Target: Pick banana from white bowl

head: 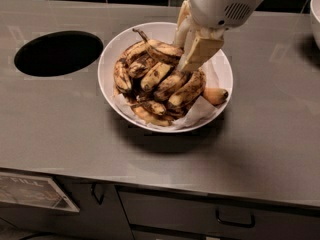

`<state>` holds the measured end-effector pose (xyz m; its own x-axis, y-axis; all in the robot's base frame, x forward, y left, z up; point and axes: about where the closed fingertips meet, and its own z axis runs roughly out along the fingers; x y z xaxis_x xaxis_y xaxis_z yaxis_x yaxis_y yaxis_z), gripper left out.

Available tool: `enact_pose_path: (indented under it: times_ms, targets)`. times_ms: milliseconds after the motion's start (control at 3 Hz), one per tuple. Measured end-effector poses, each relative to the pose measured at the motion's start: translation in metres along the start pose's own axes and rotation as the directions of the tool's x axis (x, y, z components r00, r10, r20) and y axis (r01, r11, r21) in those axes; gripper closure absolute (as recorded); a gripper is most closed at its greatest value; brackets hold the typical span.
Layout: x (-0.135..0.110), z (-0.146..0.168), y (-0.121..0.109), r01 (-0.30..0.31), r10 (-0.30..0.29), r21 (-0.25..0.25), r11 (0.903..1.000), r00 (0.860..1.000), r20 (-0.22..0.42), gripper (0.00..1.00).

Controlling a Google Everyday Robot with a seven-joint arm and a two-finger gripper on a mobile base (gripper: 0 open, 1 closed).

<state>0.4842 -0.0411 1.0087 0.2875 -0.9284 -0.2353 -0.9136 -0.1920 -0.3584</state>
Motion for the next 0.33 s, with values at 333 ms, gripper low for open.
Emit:
enact_pose_path:
  times_ms: [333]
  targets:
    - [-0.0001,-0.0002,0.0000,0.000,0.000,0.000,1.0000,1.000,0.000,1.00]
